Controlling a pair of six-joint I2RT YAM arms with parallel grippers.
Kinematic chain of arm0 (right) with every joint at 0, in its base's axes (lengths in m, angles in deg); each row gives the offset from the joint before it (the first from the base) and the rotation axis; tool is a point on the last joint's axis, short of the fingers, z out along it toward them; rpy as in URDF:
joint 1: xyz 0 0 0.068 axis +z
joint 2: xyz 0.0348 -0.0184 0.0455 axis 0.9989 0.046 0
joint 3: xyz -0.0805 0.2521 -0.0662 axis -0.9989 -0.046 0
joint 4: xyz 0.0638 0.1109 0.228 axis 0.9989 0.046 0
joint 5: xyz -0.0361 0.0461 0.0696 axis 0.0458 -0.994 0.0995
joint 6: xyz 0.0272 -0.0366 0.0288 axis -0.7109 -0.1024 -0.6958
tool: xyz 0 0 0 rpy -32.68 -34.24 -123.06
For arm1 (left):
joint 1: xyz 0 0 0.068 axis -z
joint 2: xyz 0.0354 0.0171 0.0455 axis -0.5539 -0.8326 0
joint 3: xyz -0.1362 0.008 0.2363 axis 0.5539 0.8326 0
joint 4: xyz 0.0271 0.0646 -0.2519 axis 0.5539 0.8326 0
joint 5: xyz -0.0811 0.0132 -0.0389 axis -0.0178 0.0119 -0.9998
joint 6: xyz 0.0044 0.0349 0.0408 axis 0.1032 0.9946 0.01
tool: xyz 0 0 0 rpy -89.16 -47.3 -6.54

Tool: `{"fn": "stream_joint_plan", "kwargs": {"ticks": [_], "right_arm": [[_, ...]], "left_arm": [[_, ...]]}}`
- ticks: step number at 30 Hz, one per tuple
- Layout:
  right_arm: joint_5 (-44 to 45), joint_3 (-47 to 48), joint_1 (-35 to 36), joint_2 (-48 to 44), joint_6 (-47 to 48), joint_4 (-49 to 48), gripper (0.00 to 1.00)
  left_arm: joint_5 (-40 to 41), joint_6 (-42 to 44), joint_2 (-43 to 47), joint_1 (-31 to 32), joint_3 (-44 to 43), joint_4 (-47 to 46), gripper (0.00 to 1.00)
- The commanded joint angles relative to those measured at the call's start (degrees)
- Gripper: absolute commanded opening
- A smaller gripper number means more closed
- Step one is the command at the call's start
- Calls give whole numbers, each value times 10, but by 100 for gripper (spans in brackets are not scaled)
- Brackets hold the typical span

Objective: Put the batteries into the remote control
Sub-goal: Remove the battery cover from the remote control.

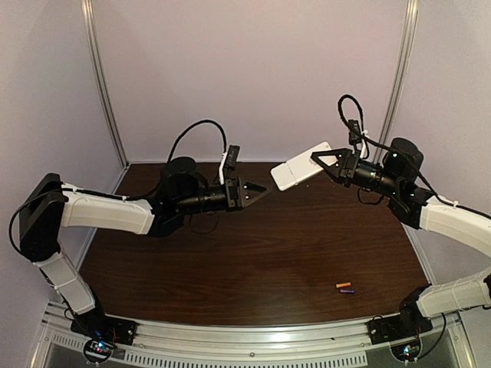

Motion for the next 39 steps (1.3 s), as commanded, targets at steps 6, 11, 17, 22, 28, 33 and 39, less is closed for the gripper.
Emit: {"fn": "stream_joint_plan", "kwargs": {"ticks": [6, 11, 17, 22, 28, 33, 39], "right_arm": [[14, -2, 21, 11, 17, -5, 0], [30, 8, 37, 15, 39, 15, 0], [55, 23, 55, 17, 71, 51, 0], [68, 34, 67, 19, 91, 71, 0], [72, 46, 76, 20, 102, 83, 0], [91, 60, 75, 7, 132, 122, 0], [112, 67, 75, -2, 150, 141, 0]], "left_arm": [[-11, 9, -17, 3, -43, -16, 56], [15, 9, -24, 4, -62, 37, 68], [41, 9, -31, 5, -76, 84, 69], [56, 10, -40, 6, -90, 121, 67], [69, 10, -49, 5, -93, 159, 60], [62, 1, -50, 1, -74, 155, 51], [48, -5, -51, 1, -64, 138, 40]]}}
